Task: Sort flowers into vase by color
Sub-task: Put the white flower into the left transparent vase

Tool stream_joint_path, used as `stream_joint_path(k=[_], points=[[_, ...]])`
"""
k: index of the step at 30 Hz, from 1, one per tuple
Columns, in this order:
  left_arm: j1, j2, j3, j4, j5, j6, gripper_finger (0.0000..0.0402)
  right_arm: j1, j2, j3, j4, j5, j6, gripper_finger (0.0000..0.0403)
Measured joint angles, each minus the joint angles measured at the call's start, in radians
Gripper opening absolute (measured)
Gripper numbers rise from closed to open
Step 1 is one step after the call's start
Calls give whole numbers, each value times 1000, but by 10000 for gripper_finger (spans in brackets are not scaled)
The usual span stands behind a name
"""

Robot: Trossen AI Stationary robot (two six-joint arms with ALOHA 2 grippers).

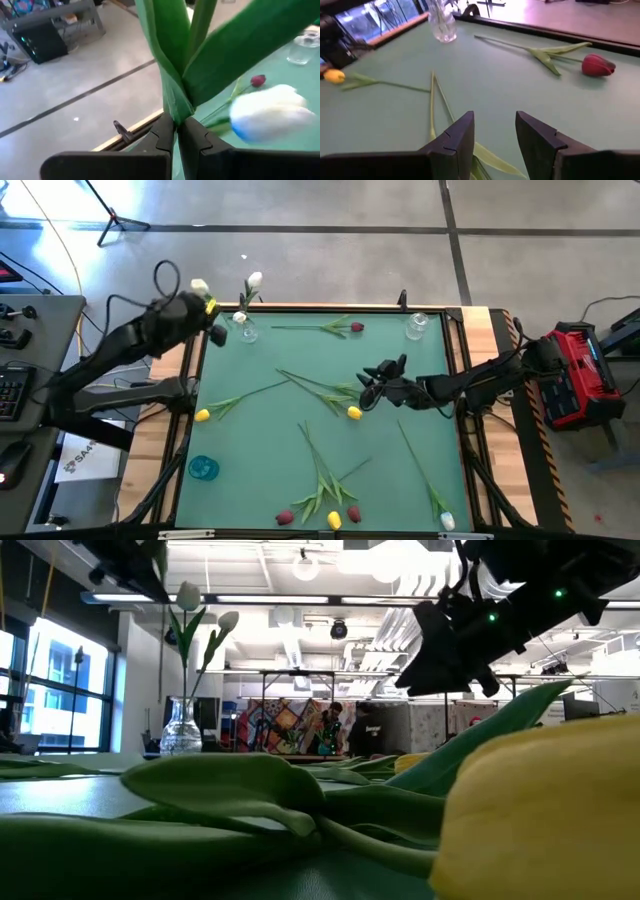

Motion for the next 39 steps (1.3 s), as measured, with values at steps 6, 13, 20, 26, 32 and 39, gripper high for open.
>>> stream_joint_path(k=[6,13,20,26,32,39], points=[[202,99,1,130,119,71,0,13,0,0,-14,-37,1,133],[383,152,112,152,356,73,0,36,0,0,-103,-42,54,133],[457,252,142,144,507,85,0,36,0,0,-108,-9,77,133],[462,338,142,102,523,107,0,36,0,0,-108,-1,79,133],[462,302,141,104,511,126,0,31,0,0,-108,-2,79,133],[462,206,141,83,498,152,0,19,0,0,-107,-2,79,133]])
